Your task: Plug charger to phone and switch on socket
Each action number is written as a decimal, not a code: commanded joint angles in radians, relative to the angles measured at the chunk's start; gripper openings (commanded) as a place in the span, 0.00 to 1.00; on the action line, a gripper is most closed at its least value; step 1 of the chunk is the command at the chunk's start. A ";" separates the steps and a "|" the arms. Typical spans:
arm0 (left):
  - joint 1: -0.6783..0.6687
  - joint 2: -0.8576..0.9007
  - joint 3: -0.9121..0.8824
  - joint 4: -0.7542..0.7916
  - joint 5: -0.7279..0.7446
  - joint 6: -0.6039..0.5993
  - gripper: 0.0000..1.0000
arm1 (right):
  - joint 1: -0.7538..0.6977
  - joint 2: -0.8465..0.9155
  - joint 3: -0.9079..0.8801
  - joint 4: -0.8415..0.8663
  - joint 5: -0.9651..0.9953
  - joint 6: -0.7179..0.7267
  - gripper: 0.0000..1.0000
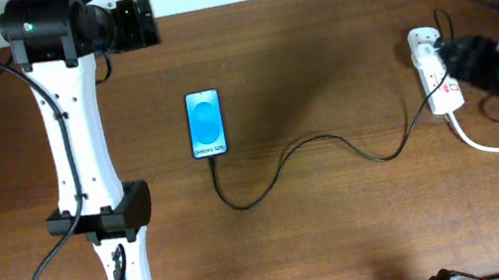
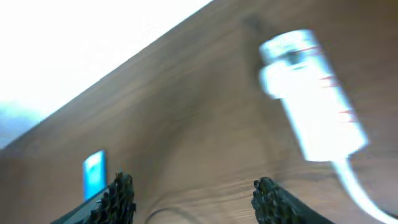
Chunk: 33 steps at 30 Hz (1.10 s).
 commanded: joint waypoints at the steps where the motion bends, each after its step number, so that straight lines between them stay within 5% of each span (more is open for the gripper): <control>1: 0.006 -0.018 -0.004 -0.003 -0.008 0.006 1.00 | -0.071 0.043 0.017 0.031 0.268 -0.042 0.67; 3: 0.006 -0.018 -0.004 -0.003 -0.008 0.006 0.99 | -0.094 0.106 0.017 0.047 0.314 -0.042 0.69; 4: 0.006 -0.018 -0.004 -0.003 -0.008 0.006 1.00 | -0.106 0.167 0.017 0.068 0.320 -0.055 0.80; 9: 0.006 -0.018 -0.004 -0.003 -0.008 0.006 1.00 | -0.119 0.456 0.017 0.237 0.319 -0.068 0.82; 17: 0.006 -0.018 -0.004 -0.003 -0.008 0.006 1.00 | -0.095 0.601 0.017 0.501 0.351 -0.058 0.82; 33: 0.006 -0.018 -0.004 -0.003 -0.008 0.006 0.99 | -0.037 0.741 0.017 0.581 0.363 0.017 0.83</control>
